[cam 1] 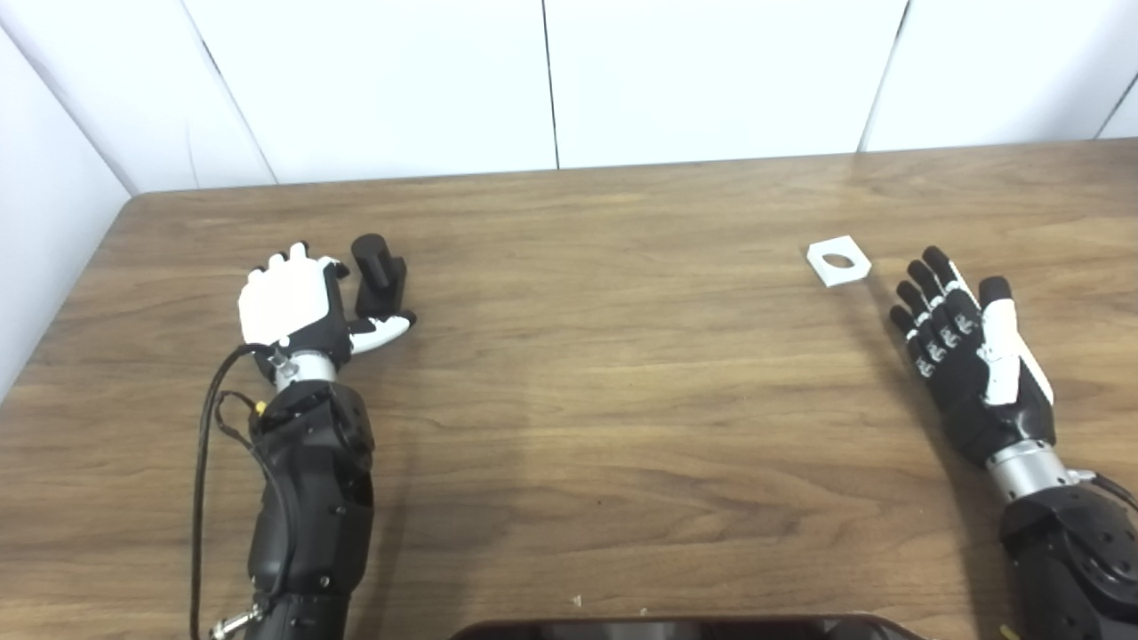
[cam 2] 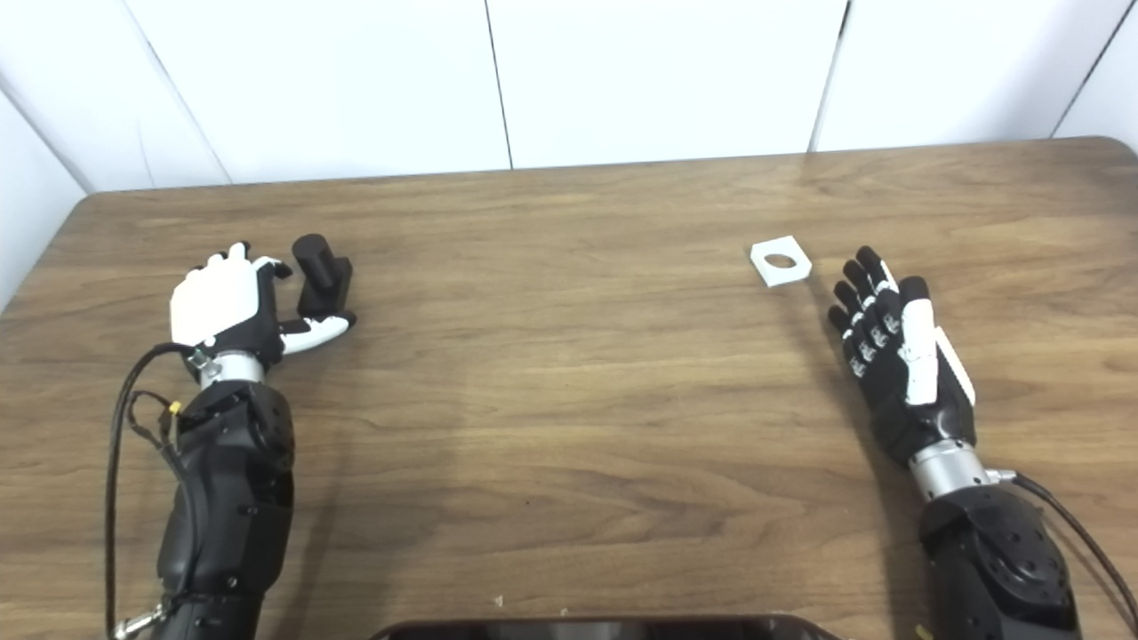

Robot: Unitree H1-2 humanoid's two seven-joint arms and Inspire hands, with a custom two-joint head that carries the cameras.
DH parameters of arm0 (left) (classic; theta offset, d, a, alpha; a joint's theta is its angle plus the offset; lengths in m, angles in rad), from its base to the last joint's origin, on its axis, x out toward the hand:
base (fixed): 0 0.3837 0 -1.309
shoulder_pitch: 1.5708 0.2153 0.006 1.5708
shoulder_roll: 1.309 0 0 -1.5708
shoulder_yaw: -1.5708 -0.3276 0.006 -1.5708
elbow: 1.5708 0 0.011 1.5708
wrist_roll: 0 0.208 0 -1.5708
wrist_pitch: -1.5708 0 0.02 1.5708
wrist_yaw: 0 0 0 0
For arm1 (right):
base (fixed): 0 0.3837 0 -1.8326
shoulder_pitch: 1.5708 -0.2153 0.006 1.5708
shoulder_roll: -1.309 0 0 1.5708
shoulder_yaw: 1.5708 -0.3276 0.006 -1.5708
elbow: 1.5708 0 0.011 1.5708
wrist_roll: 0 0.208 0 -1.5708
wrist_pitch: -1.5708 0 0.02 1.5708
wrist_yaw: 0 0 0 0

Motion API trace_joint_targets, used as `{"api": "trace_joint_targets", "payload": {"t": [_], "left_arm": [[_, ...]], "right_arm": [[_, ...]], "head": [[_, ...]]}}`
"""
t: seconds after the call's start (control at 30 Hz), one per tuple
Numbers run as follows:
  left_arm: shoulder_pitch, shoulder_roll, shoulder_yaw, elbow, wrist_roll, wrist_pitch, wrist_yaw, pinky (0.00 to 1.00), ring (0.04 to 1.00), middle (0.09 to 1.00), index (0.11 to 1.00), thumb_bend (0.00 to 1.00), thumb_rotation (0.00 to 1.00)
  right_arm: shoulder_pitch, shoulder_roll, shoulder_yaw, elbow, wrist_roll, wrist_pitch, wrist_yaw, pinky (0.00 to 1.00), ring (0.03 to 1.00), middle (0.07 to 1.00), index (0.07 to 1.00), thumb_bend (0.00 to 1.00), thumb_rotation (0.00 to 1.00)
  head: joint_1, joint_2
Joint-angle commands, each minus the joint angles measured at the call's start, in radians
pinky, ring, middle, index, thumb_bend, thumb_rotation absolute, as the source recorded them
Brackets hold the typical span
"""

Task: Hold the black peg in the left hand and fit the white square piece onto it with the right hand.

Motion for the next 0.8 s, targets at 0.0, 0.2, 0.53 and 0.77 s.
{"api": "trace_joint_targets", "payload": {"t": [0.0, 0.2, 0.53, 0.77], "left_arm": [[-0.055, 0.018, 0.004, -0.006, 0.032, -0.001, 0.035, 1.00, 1.000, 1.000, 0.777, 0.79, 0.56], [-0.074, 0.015, 0.006, 0.023, 0.047, -0.001, 0.038, 1.00, 1.000, 1.000, 0.782, 0.79, 0.56], [-0.110, 0.004, 0.018, 0.083, 0.084, -0.001, 0.044, 1.00, 1.000, 1.000, 0.778, 0.80, 0.57], [-0.129, -0.003, 0.020, 0.119, 0.108, -0.001, 0.051, 1.00, 1.000, 1.000, 0.779, 0.80, 0.56]], "right_arm": [[-0.003, -0.004, 0.004, 0.000, 0.006, -0.005, 0.013, 1.00, 1.000, 1.000, 1.000, 0.62, 1.00], [-0.001, -0.005, 0.001, 0.004, 0.012, -0.006, 0.015, 1.00, 1.000, 1.000, 1.000, 0.61, 1.00], [0.001, -0.007, 0.000, 0.010, 0.015, -0.015, 0.020, 1.00, 1.000, 1.000, 1.000, 0.61, 1.00], [0.004, -0.006, 0.000, 0.005, 0.018, -0.009, 0.023, 1.00, 1.000, 1.000, 1.000, 0.61, 1.00]], "head": [[0.001, 0.001], [0.001, 0.001], [0.000, 0.000], [0.001, 0.000]]}}
